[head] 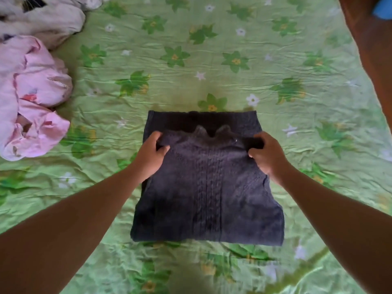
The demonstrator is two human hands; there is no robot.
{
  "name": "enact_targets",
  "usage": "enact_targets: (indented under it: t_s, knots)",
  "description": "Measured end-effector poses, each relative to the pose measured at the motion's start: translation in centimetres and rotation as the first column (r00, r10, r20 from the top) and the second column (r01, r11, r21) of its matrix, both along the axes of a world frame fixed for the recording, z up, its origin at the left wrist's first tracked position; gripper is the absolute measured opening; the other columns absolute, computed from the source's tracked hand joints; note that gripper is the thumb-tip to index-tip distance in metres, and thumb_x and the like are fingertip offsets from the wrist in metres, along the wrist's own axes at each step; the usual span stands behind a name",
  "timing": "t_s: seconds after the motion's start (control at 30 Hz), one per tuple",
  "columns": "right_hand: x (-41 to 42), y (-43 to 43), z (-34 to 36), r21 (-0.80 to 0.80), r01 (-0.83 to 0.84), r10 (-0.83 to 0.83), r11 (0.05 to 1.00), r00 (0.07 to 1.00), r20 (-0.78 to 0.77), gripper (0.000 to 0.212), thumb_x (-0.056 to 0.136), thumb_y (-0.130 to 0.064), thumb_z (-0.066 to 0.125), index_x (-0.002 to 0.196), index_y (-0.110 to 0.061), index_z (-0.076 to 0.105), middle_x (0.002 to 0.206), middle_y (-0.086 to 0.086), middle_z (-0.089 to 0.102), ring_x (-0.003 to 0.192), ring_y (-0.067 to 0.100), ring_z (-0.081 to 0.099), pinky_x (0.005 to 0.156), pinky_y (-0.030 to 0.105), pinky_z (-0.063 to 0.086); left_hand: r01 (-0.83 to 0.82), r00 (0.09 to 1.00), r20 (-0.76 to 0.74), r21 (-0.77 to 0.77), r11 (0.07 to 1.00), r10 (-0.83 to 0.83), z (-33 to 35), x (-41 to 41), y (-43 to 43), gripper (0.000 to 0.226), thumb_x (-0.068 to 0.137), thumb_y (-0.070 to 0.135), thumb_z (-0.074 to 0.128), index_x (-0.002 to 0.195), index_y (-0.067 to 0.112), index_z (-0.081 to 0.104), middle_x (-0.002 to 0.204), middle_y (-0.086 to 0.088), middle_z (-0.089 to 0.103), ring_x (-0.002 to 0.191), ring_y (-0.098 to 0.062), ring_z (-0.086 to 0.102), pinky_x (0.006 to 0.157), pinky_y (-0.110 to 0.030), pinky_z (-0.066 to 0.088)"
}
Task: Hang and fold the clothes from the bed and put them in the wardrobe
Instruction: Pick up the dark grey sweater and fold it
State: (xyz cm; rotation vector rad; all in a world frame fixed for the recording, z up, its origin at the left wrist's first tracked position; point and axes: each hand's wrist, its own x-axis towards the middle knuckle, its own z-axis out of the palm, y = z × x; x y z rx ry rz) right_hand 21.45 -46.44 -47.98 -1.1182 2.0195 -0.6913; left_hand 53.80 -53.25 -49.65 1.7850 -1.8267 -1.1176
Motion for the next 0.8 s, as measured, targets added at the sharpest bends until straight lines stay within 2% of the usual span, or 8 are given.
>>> enact_targets:
  t_s: [0.13,0.23,0.3,0.43,0.53,0.63,0.73,0.8]
  knots:
    - [-0.7,-4.5,-2.6,0.112,-0.037,0.043,0.993,0.998,-0.052,0.034,0.082,-0.013,0.068,0.109,-0.023,0.049,0.087,0.006,0.06,0.075,0.026,0.058,0.059,0.033,0.04,-0.112,0.994,0.025,0.091,0.989,0.111,-1.9,-1.4,-4.7,0.03,0.096,0.02,0.064,0.122,0.014,0.05,0.095,-0.002,0.062,0.077,-0.017,0.058,0.059,-0.026,0.041]
    - [-0.4,-3.8,-5.9,0.336,-0.038,0.099,0.941,0.981,-0.166,0.059,0.084,-0.031,0.075,0.129,-0.009,0.045,0.115,0.021,0.059,0.106,0.04,0.059,0.084,0.04,0.047,-0.157,0.985,0.111,0.271,0.95,0.131,-4.5,-1.1,-4.1,0.044,0.087,0.029,0.075,0.122,0.017,0.052,0.09,0.002,0.058,0.074,-0.01,0.054,0.057,-0.024,0.04]
    - [-0.1,-3.2,-7.0,0.32,0.036,0.043,0.947,0.971,-0.235,0.066,0.081,-0.041,0.079,0.129,-0.008,0.049,0.124,0.023,0.056,0.114,0.042,0.056,0.095,0.044,0.047,-0.214,0.976,0.107,0.296,0.931,0.191,-5.7,-0.9,-3.7,0.051,0.08,0.034,0.081,0.119,0.019,0.053,0.091,0.005,0.057,0.077,-0.01,0.054,0.057,-0.023,0.038]
    - [0.0,-4.0,-6.4,0.222,0.226,-0.254,0.949,0.961,0.108,0.041,0.072,-0.023,0.088,0.102,-0.012,0.063,0.097,0.012,0.069,0.09,0.031,0.066,0.073,0.037,0.051,-0.269,0.952,-0.024,0.417,0.868,0.306,-5.8,-1.2,-4.1,0.052,0.074,0.029,0.086,0.114,0.016,0.055,0.101,-0.004,0.064,0.091,-0.025,0.064,0.075,-0.039,0.055]
    - [-0.3,-4.9,-4.6,0.302,0.099,-0.176,0.948,0.955,0.239,0.018,0.068,-0.007,0.082,0.084,-0.01,0.075,0.084,0.016,0.073,0.084,0.035,0.07,0.082,0.044,0.056,-0.171,0.968,-0.098,0.419,0.892,0.231,-4.6,-1.4,-4.3,0.036,0.077,0.017,0.084,0.106,0.018,0.062,0.1,-0.007,0.069,0.094,-0.028,0.067,0.082,-0.043,0.056]
    - [-1.1,-6.6,-3.2,0.19,0.13,-0.183,0.973,0.937,0.297,0.021,0.062,-0.001,0.075,0.08,-0.012,0.074,0.075,0.014,0.07,0.077,0.033,0.066,0.077,0.045,0.054,-0.161,0.959,-0.184,0.274,0.948,0.216,-3.1,-1.0,-5.6,0.028,0.08,0.013,0.081,0.095,0.026,0.061,0.098,-0.003,0.069,0.094,-0.024,0.066,0.085,-0.045,0.053]
    - [-2.2,-8.6,-3.4,0.077,0.166,-0.181,0.983,0.935,0.306,0.03,0.069,0.001,0.077,0.09,-0.019,0.073,0.09,0.016,0.071,0.087,0.037,0.068,0.081,0.045,0.055,-0.223,0.942,-0.206,0.209,0.952,0.266,-3.0,-0.3,-7.6,0.038,0.081,0.015,0.081,0.109,0.026,0.058,0.107,-0.001,0.065,0.102,-0.026,0.064,0.079,-0.038,0.053]
    - [-2.5,-8.9,-4.7,0.122,0.078,-0.097,0.989,0.983,0.155,0.049,0.079,-0.007,0.078,0.124,-0.015,0.06,0.109,0.015,0.066,0.095,0.035,0.065,0.079,0.039,0.052,-0.202,0.977,-0.032,0.194,0.96,0.212,-3.9,-0.2,-8.1,0.063,0.083,0.017,0.08,0.136,0.022,0.047,0.124,-0.008,0.057,0.113,-0.031,0.059,0.081,-0.037,0.05]
